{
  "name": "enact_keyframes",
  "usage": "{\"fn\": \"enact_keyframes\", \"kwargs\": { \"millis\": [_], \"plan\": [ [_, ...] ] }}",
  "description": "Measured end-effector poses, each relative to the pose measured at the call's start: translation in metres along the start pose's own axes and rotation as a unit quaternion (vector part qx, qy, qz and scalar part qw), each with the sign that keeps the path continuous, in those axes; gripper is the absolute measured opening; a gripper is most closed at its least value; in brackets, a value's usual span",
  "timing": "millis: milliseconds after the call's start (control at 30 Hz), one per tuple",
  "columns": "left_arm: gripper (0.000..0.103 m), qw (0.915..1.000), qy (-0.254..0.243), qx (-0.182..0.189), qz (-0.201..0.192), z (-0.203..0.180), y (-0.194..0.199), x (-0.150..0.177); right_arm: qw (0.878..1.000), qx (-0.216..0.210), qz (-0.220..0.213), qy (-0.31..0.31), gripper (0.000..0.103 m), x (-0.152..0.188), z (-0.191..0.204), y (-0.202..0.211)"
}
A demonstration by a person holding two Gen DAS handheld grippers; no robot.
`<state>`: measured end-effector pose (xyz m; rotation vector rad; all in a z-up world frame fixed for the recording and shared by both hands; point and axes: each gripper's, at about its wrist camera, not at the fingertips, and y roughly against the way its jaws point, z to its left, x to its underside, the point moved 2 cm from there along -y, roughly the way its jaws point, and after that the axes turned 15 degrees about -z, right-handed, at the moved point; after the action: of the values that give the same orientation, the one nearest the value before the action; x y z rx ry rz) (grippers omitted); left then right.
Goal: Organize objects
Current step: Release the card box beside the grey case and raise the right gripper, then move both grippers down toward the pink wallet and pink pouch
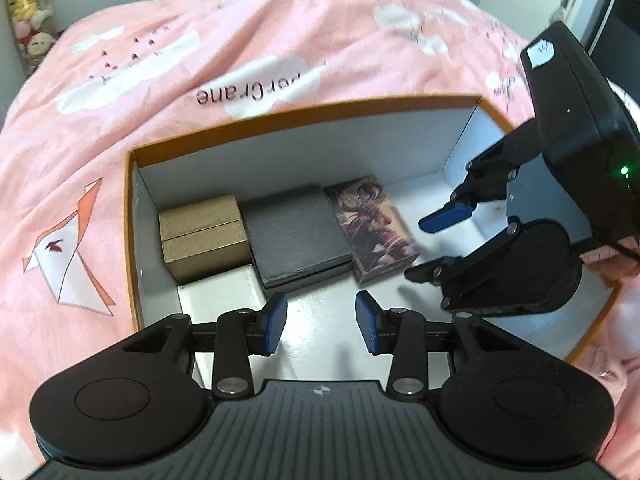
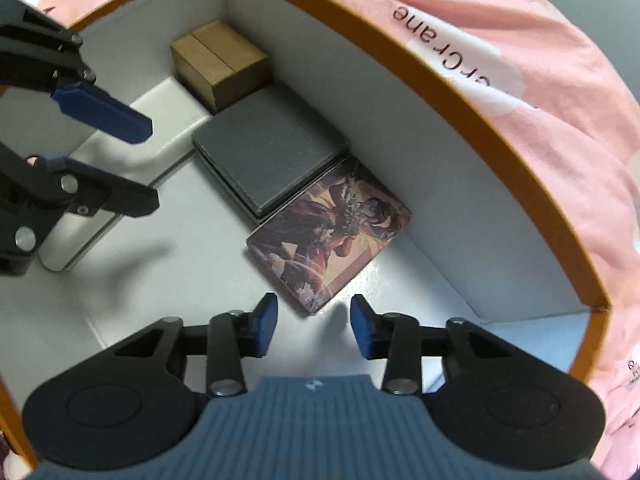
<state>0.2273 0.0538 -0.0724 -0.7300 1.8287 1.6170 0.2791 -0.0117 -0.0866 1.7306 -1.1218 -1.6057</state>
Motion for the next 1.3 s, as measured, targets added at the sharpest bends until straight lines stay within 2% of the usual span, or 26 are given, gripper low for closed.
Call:
{"fn": "enact_keyframes", "kwargs": {
  "millis": [133,367,500,733,767,867,967,1033,1100,1300],
  "plan": [
    [0.049,0.9991,0.027,0.0,-0.031,-0.012,0.021,0.004,1.0,0.007,-0.022,-0.016,0.045,0.002,0.006,0.024],
    [0.055,0.9949,0.073,0.008,-0.069,-0.026,0.062,0.014,0.993,0.032,-0.092,-0.069,0.059,0.015,0.007,0.081],
    [0.057,0.9934,0.085,0.024,-0.073,-0.034,0.079,0.022,0.985,0.044,-0.132,-0.106,0.067,0.022,0.024,0.102],
    [0.058,0.9921,0.093,0.034,-0.077,-0.042,0.098,0.037,0.967,0.062,-0.186,-0.16,0.069,0.052,0.038,0.152],
    [0.058,0.9912,0.1,0.038,-0.077,-0.042,0.102,0.038,0.965,0.064,-0.191,-0.169,0.073,0.057,0.041,0.158],
    [0.058,0.9883,0.119,0.048,-0.083,-0.043,0.113,0.043,0.956,0.072,-0.205,-0.196,0.074,0.071,0.051,0.168],
    [0.058,0.9879,0.121,0.051,-0.083,-0.047,0.121,0.051,0.949,0.076,-0.214,-0.221,0.075,0.084,0.062,0.178],
    [0.058,0.9871,0.128,0.062,-0.074,-0.049,0.122,0.058,0.947,0.081,-0.214,-0.227,0.08,0.091,0.07,0.18],
    [0.058,0.9851,0.144,0.074,-0.06,-0.049,0.12,0.067,0.947,0.089,-0.205,-0.232,0.083,0.099,0.076,0.179],
    [0.057,0.9779,0.183,0.098,-0.025,-0.044,0.112,0.085,0.945,0.108,-0.16,-0.265,0.082,0.128,0.084,0.173]
  ]
}}
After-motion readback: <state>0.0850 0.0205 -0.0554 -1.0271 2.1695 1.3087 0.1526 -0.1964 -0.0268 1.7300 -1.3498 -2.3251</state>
